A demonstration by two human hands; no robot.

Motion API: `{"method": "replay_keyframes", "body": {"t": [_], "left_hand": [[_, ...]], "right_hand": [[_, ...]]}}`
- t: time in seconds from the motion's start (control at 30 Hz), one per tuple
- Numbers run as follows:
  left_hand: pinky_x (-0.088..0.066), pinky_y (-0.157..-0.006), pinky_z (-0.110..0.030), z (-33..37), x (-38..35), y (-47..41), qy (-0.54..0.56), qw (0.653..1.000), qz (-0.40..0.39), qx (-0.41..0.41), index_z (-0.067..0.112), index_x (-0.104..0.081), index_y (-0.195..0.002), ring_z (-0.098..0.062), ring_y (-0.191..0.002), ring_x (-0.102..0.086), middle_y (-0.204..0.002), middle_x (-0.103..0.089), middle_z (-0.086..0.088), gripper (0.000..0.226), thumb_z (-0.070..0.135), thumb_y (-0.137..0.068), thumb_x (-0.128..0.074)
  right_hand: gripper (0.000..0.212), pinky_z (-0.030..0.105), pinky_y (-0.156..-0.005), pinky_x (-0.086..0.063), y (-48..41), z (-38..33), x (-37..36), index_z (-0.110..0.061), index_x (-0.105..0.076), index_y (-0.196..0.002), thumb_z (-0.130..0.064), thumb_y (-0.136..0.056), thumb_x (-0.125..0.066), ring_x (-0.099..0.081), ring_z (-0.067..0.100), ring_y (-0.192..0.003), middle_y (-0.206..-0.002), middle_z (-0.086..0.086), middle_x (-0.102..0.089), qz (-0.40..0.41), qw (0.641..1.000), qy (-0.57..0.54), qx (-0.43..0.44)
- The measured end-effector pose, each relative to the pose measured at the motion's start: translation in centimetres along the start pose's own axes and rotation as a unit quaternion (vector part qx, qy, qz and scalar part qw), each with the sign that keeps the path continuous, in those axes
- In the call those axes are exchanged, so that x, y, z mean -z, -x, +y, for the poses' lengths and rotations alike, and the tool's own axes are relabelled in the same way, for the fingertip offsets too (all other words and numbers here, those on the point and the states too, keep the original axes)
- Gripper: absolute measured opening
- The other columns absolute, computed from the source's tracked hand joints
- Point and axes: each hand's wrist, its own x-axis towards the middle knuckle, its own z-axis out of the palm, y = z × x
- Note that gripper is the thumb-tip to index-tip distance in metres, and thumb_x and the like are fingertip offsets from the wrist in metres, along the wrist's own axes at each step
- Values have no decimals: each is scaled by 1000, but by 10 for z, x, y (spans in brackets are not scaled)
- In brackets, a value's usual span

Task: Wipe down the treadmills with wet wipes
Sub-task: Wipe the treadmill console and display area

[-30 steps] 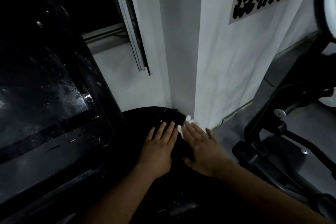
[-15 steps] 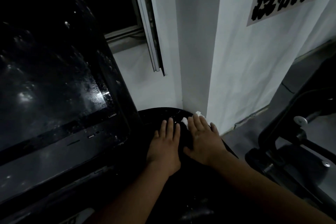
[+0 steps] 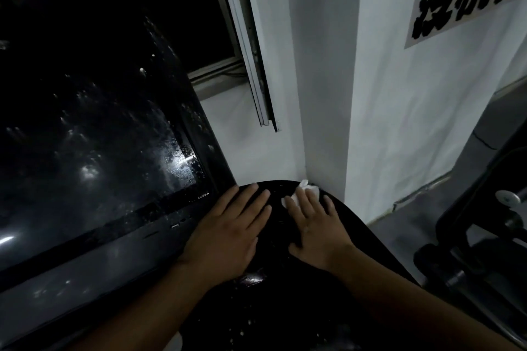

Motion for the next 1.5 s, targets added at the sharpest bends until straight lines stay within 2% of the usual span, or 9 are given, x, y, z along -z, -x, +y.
{"method": "replay_keyframes", "body": {"t": [0.1,0.23,0.37,0.57,0.77,0.97,1.17,1.3,1.5], "left_hand": [[-16,-124,-49,-3,-1,1,-5,999,21,-36,16,-52,-146,-31,-151,-27,-163,-32,-11,63,35,-87,-53],[-20,-123,-52,-41,15,-8,-21,998,54,-16,15,-55,-143,-33,-151,-27,-161,-35,-12,58,43,-93,-47],[-17,-123,-52,-62,17,-10,-36,998,36,-39,17,-59,-140,-30,-151,-28,-159,-41,-7,58,54,-96,-45],[-19,-123,-50,-58,15,-10,-32,997,72,-28,16,-59,-140,-26,-148,-35,-157,-44,-6,55,48,-98,-44],[-21,-123,-48,-57,14,-10,-30,994,105,-24,10,-60,-138,-25,-145,-39,-154,-48,-7,57,46,-95,-50],[-23,-122,-48,-57,14,-10,-27,994,102,-22,10,-61,-137,-25,-145,-40,-153,-49,-7,57,46,-95,-49],[-21,-123,-48,-57,13,-9,-22,995,100,-19,10,-59,-140,-25,-146,-38,-155,-47,-6,58,46,-95,-49],[-22,-122,-47,-57,15,-9,-24,995,98,-20,11,-61,-136,-25,-144,-40,-153,-49,-6,56,47,-94,-50],[-21,-123,-46,-55,14,-9,-23,994,102,-14,12,-63,-135,-24,-144,-40,-152,-50,-6,55,46,-93,-52]], "right_hand": [[101,58,-115,-25,3,8,-3,-10,-31,-156,-66,-72,-42,-30,36,-149,-164,17,-22,47,998,27,13],[106,57,-122,-5,-28,-8,9,-14,0,-160,-69,-80,-42,4,35,-154,-167,15,5,-6,999,-5,-33],[96,52,-121,6,-26,-29,8,-18,9,-161,-52,-90,-46,15,27,-154,-168,9,15,4,998,-14,55],[86,50,-123,0,-46,-2,26,-18,2,-161,-42,-94,-47,5,22,-155,-169,4,6,-38,999,-22,-6],[90,49,-124,8,-51,-43,36,-19,11,-160,-30,-94,-49,18,21,-154,-167,2,19,-89,985,0,145],[87,51,-124,5,-66,-34,37,-19,13,-160,-39,-98,-44,18,24,-154,-167,6,20,-81,994,-1,72],[94,52,-124,3,-42,-21,18,-21,13,-160,-39,-93,-50,16,20,-154,-167,3,18,-41,989,23,138],[92,53,-124,1,-59,-20,28,-18,13,-160,-45,-95,-46,14,25,-155,-167,8,17,-66,997,26,43],[84,50,-122,1,-25,-16,14,-23,-1,-162,-51,-85,-21,6,20,-156,-169,1,8,-11,996,-31,88]]}}
